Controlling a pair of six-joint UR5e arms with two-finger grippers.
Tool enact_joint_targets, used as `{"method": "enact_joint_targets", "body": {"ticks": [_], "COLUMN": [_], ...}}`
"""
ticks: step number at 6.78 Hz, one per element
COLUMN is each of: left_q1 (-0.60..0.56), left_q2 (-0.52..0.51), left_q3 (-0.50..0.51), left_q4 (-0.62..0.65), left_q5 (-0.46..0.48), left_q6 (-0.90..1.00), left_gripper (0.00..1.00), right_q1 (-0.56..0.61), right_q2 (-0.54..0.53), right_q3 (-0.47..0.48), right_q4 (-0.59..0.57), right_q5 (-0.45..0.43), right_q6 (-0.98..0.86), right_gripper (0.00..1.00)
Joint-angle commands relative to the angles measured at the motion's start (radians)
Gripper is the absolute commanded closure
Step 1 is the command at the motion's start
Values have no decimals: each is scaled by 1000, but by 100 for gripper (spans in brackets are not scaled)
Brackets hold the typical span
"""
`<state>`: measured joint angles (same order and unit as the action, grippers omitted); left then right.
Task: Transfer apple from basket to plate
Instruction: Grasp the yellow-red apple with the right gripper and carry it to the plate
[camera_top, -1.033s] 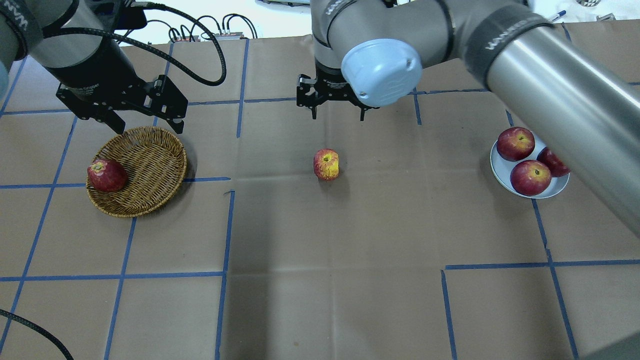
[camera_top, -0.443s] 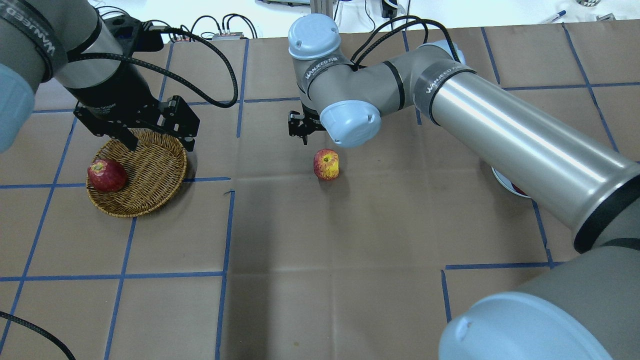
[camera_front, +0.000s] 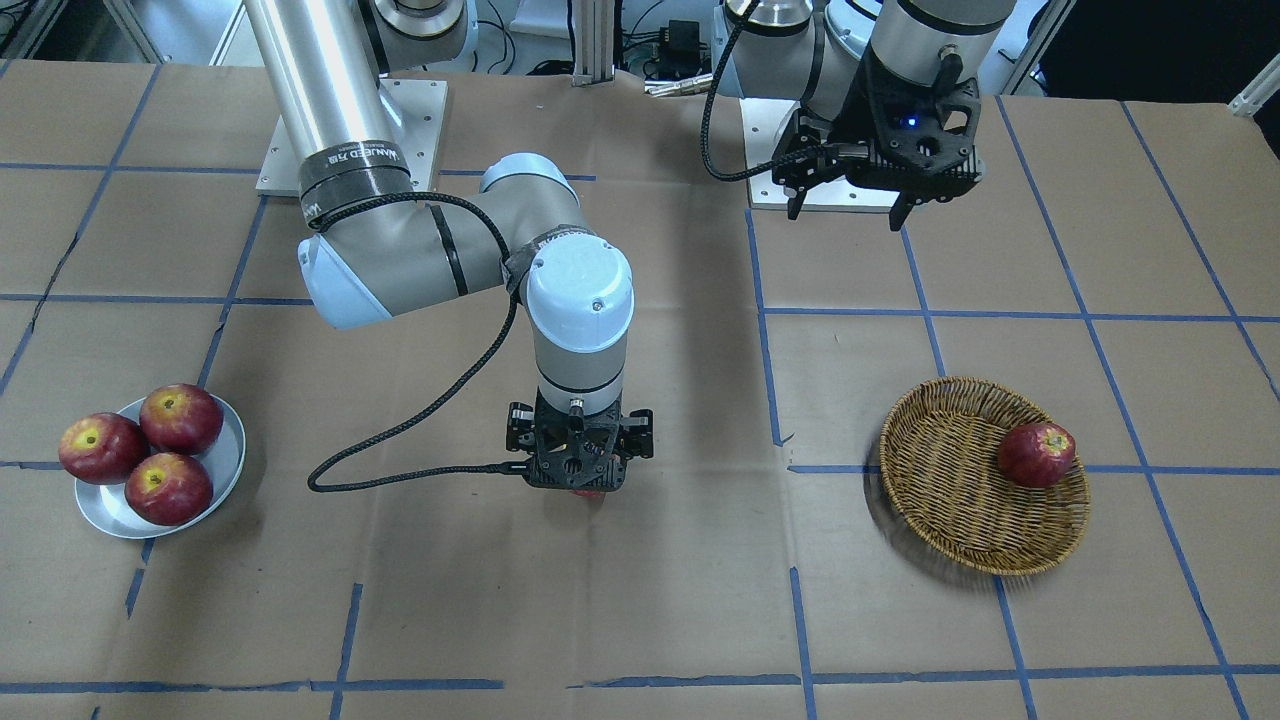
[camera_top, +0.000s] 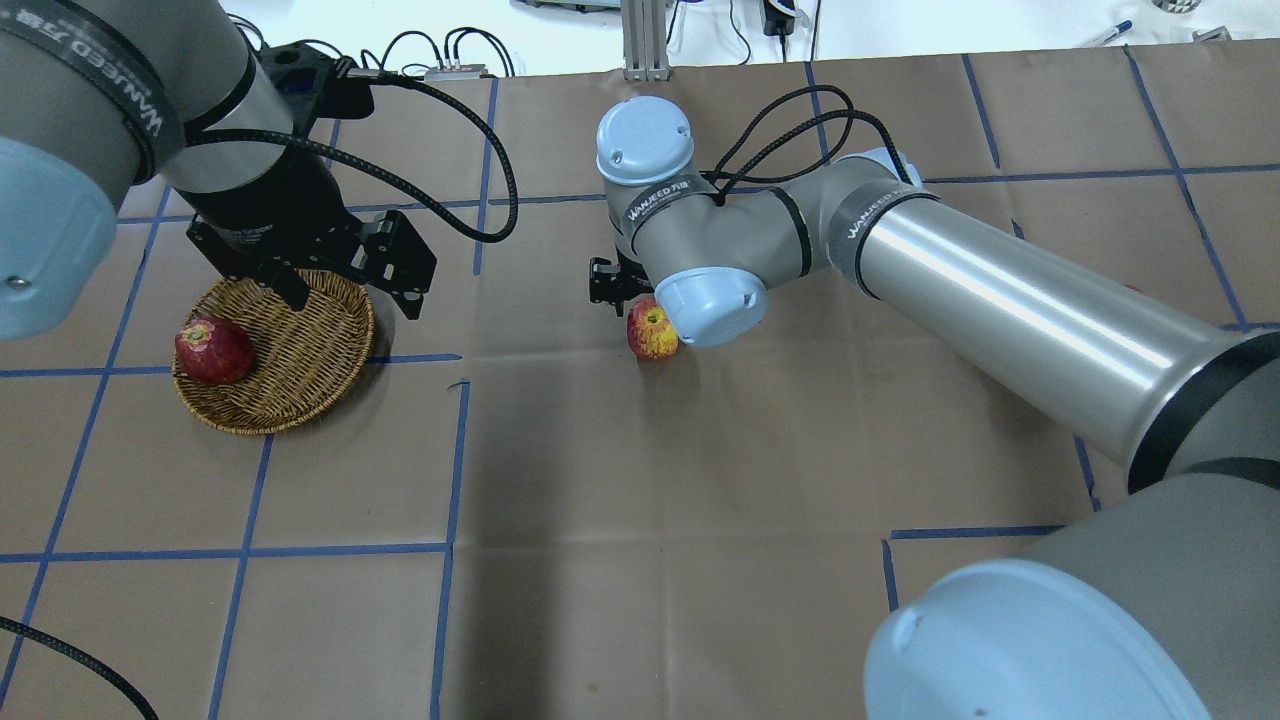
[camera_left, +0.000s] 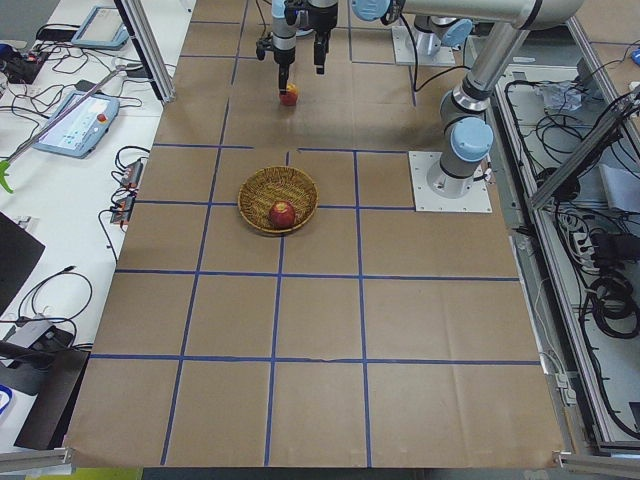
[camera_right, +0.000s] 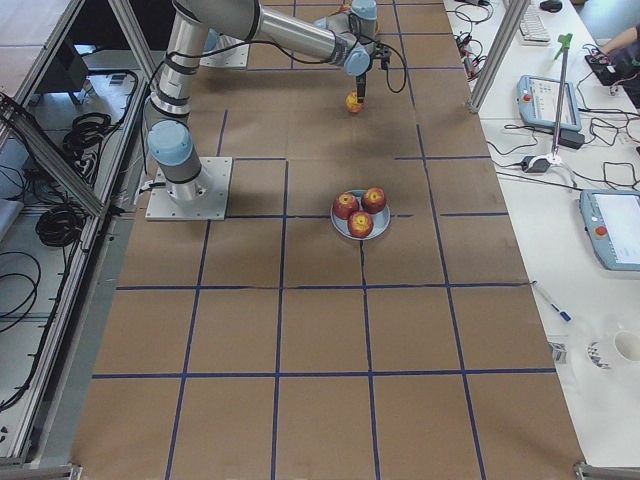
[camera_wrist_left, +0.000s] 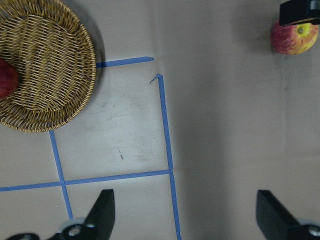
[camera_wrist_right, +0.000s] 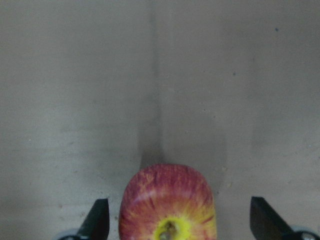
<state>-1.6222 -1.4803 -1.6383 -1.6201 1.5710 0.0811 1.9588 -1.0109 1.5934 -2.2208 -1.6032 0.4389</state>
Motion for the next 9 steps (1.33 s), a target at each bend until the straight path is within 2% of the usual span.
{"method": "enact_joint_targets", "body": {"ticks": [1, 2, 3, 4, 6, 7, 8, 9], "left_q1": [-2, -2, -1, 2, -1, -1, -1, -1], "left_q2": [3, 3, 5, 5, 2, 5, 5, 6], "left_q3": [-3, -3, -5, -5, -5, -6, -8, -9], "left_q4": [2, 0, 0, 0, 0, 0, 0, 0], "left_q5": [0, 0, -2, -2, -5, -5, -3, -3], "left_q6": [-1, -1, -1, -4, -6, -6, -6, -6], "left_gripper": [1, 1, 1, 1, 1, 1, 1, 1], "right_q1": [6, 8, 9, 9, 3, -7, -26, -78], "right_q2": [20, 21, 21, 15, -6, -47, -108, -164], "right_q3": [34, 36, 31, 25, 4, -27, -58, -67], "right_q4": [-60, -60, -60, -60, -54, -1, 101, 184], "right_q5": [0, 0, -1, -1, -3, -1, 0, 0], "right_q6": [6, 7, 11, 9, 9, 8, -5, -76], "right_gripper": [0, 2, 35, 51, 60, 59, 59, 59]}}
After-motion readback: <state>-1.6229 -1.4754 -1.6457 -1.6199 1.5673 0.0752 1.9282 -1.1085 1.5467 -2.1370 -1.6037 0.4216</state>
